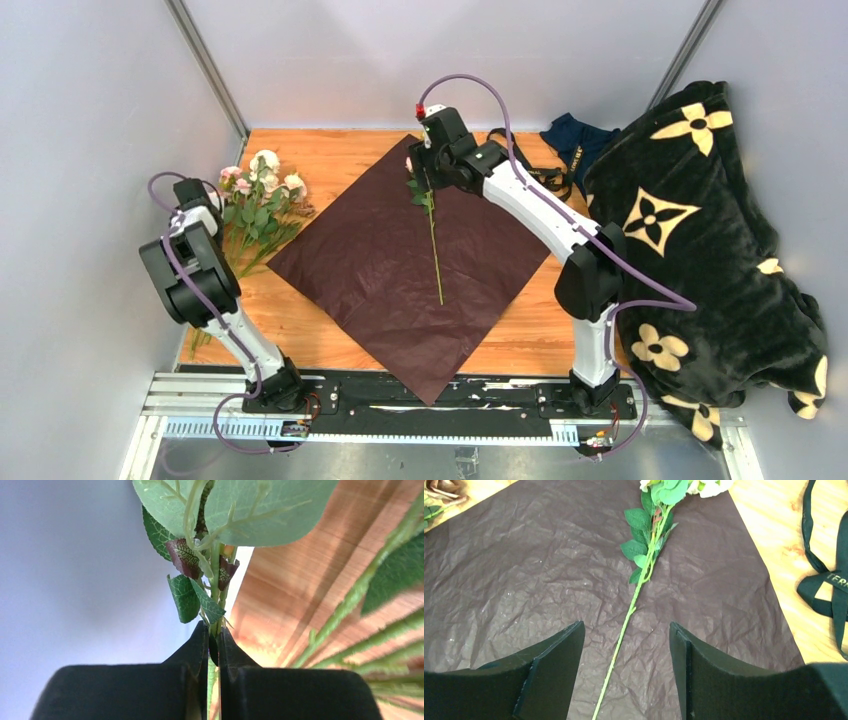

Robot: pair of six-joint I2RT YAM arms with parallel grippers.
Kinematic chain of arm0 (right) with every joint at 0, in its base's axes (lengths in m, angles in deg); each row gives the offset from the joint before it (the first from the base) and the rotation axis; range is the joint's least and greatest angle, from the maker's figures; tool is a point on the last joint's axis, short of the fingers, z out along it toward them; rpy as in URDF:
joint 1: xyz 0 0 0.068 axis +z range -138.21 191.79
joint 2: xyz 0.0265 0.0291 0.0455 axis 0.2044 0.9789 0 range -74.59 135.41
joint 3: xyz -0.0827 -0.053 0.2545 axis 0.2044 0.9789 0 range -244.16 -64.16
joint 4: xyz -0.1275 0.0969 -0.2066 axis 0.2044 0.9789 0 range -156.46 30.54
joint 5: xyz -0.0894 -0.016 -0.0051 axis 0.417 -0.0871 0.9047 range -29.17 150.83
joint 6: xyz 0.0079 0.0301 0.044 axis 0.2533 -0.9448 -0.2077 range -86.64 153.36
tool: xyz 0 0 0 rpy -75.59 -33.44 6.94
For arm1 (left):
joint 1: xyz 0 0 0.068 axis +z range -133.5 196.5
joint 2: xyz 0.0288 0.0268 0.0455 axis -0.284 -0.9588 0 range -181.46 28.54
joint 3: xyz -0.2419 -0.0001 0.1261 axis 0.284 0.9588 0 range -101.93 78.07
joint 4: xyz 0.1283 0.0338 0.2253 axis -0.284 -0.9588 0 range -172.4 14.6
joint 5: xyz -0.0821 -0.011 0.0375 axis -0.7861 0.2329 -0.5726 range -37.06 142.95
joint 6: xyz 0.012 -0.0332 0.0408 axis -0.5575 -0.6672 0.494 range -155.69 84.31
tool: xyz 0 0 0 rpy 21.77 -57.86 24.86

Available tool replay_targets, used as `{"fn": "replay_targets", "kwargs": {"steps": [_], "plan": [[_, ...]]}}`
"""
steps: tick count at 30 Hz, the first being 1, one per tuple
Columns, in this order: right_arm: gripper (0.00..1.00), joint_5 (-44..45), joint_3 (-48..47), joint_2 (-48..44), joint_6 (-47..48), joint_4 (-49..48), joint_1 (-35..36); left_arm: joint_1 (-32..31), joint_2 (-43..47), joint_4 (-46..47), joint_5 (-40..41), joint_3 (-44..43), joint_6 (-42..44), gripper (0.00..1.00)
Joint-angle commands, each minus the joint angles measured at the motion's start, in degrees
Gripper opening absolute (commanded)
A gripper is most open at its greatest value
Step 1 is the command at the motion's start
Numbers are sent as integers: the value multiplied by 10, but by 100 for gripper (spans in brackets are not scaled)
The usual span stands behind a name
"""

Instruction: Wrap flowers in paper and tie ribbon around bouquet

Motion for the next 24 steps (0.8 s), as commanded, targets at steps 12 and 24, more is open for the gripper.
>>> {"fn": "replay_targets", "kwargs": {"steps": [12,24], "plan": [[77,-397,249,-218,-38,-408,29,-16,351,-149,-604,-162,-144,0],[73,-446,281,-221,-185,-721,72,-309,416,-177,-841,-175,-192,0]]}}
